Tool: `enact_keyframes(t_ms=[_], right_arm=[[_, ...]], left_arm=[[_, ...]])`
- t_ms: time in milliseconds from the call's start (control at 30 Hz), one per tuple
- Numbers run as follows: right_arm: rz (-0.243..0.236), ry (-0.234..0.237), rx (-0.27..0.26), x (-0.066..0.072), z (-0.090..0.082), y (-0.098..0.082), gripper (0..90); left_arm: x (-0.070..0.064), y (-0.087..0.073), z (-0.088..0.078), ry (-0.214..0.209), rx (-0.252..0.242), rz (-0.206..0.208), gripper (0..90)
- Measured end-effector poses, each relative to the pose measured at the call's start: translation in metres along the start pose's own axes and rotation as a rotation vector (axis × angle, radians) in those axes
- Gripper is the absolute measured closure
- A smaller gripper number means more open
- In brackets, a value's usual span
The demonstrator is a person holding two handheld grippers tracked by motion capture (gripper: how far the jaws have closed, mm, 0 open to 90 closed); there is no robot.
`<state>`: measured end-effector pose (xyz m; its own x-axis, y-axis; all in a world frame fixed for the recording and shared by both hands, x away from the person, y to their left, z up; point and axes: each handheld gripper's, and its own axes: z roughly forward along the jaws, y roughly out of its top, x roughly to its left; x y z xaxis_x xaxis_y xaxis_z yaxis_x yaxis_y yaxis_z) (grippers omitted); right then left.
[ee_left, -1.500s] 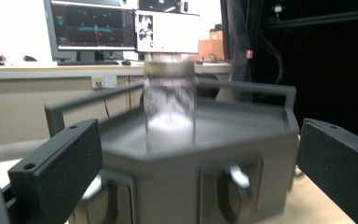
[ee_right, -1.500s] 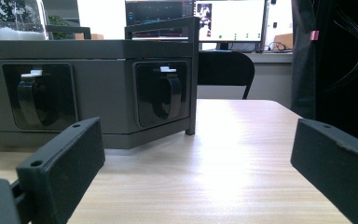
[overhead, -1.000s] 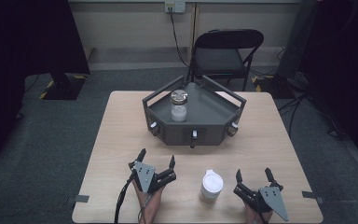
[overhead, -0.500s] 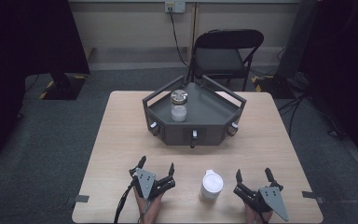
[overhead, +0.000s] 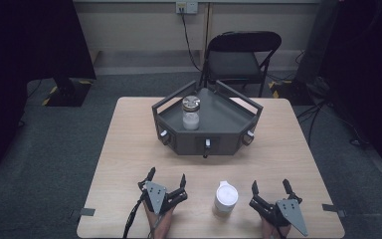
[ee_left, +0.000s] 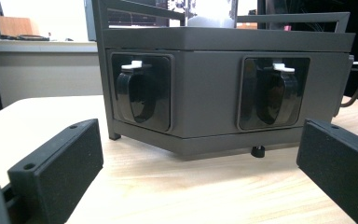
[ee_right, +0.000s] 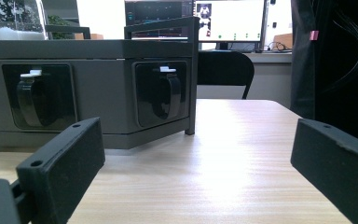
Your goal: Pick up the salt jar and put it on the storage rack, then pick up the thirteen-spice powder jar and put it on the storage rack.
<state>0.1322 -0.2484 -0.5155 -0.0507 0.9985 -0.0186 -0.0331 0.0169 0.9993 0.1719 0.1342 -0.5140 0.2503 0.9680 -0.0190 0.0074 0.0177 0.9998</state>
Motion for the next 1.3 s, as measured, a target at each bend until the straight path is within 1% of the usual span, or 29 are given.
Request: enact_keyframes(t_ms=[67, 133, 167, 200, 267, 933, 1033, 1100, 1167, 1233, 1300], right_arm=[[0.0, -0.001, 0.0, 0.0, 0.0, 0.0, 1.4], [0.0, -0.001, 0.0, 0.0, 0.0, 0.0, 1.4], [0.0, -0.002, 0.0, 0.0, 0.0, 0.0, 1.4], [0.0, -0.002, 0.0, 0.0, 0.0, 0.0, 1.4], [0.0, -0.003, 0.0, 0.0, 0.0, 0.0, 1.4], [0.0, -0.006, 0.001, 0.001, 0.0, 0.0, 0.4], [0.001, 0.012, 0.018, -0.002, 0.001, 0.003, 0.0], [0.013, 0.022, 0.025, -0.003, 0.002, 0.007, 0.0], [0.032, 0.035, 0.013, -0.004, 0.0, 0.011, 0.0], [0.042, 0.052, -0.015, -0.004, -0.004, 0.018, 0.0], [0.054, 0.082, -0.039, -0.003, -0.009, 0.028, 0.0]], left_arm=[[-0.001, -0.001, 0.0, 0.005, -0.003, 0.001, 0.0], [-0.004, -0.002, -0.001, 0.02, -0.011, 0.003, 0.0], [-0.004, -0.003, -0.002, 0.022, -0.017, 0.009, 0.0], [-0.005, -0.003, -0.002, 0.021, -0.018, 0.014, 0.2], [-0.005, -0.003, -0.002, 0.023, -0.016, 0.007, 0.2], [-0.005, -0.005, -0.003, 0.027, -0.029, 0.01, 0.2], [-0.005, -0.005, -0.003, 0.027, -0.029, 0.009, 0.2], [-0.005, -0.005, -0.003, 0.027, -0.029, 0.01, 0.2], [-0.005, -0.005, -0.003, 0.028, -0.028, 0.01, 0.2], [-0.005, -0.005, -0.003, 0.028, -0.028, 0.01, 0.2], [-0.005, -0.005, -0.003, 0.027, -0.029, 0.01, 0.2]])
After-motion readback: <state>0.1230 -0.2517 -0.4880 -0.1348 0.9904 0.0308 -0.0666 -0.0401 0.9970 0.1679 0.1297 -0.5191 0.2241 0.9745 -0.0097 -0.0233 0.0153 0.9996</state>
